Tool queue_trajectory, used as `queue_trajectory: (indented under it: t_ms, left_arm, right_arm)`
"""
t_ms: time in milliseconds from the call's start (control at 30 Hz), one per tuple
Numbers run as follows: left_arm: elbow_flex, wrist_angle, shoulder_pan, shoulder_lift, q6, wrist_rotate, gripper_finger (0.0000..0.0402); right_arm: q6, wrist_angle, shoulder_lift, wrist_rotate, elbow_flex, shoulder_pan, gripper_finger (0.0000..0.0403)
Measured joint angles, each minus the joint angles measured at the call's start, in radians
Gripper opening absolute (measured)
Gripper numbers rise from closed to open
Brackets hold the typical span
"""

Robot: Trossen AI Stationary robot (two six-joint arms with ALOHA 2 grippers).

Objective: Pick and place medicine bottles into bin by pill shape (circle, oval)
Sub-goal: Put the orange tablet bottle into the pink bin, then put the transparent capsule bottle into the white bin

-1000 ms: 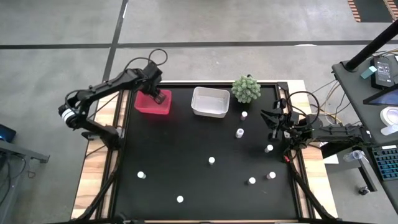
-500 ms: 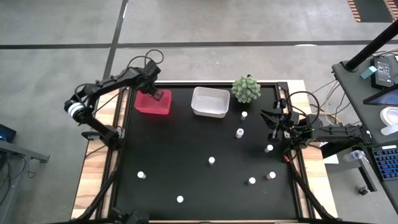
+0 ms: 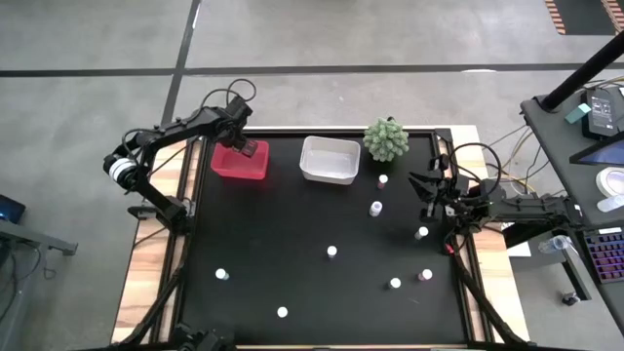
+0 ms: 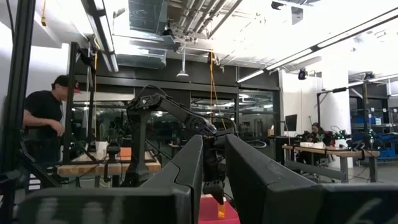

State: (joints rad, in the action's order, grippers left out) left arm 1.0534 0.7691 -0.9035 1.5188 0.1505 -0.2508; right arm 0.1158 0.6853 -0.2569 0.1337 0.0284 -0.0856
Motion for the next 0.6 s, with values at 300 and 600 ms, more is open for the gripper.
queue_trajectory:
  t_ms: [300,600]
  left_arm:
    - [-0.027,-0.009,0.0,0.0,-0.004,-0.001,0.0121]
    - [-0.02,0.007,0.0,-0.006,-0.011,-0.001,0.0163]
  right_arm:
    - [0.0,0.0,0.0,0.0,0.0,0.0,0.0061]
    - [-0.002,0.0,0.0,0.0,0.0,0.0,0.0061]
